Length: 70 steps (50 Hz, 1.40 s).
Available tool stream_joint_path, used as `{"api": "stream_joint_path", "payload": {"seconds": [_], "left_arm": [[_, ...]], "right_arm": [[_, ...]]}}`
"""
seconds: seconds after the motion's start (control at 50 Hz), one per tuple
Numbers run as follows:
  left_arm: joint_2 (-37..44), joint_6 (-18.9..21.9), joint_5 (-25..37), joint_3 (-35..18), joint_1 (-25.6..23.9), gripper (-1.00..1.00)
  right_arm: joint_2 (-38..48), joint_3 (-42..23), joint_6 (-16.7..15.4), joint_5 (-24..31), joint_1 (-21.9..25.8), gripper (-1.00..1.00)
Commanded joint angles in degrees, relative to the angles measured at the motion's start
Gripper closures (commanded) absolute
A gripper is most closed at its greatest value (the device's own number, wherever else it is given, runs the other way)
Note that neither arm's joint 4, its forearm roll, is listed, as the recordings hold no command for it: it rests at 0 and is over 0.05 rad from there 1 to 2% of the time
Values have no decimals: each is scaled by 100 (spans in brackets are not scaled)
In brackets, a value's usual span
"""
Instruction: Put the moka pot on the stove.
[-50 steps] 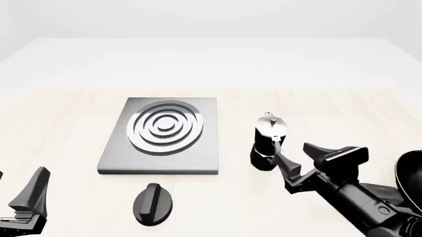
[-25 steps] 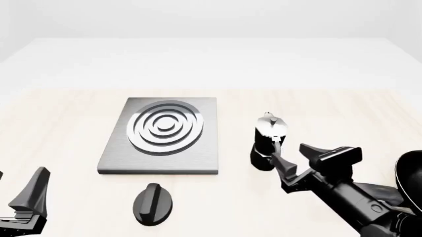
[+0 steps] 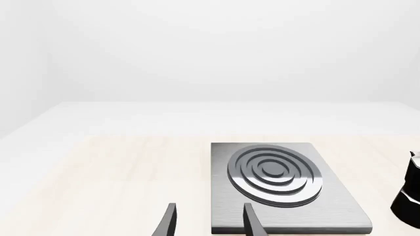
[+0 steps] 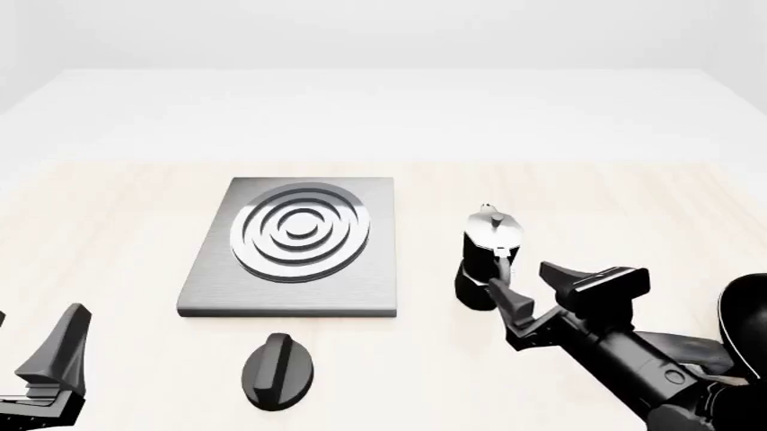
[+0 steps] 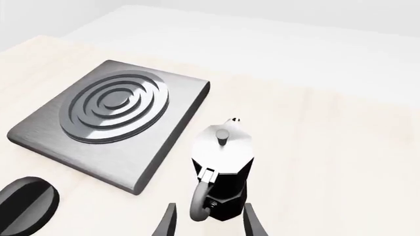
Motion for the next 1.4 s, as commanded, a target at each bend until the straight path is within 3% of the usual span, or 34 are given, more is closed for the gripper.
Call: {"api": "stream_joint_path", "payload": {"seconds": [0.02,1.4], "left_arm": [[0,0,0,0,0,-100],[0,0,0,0,0,-100]], "right_arm": [[165,-19,19,-129,15,-100],[1080,-145,186,-760,144,-100]]}}
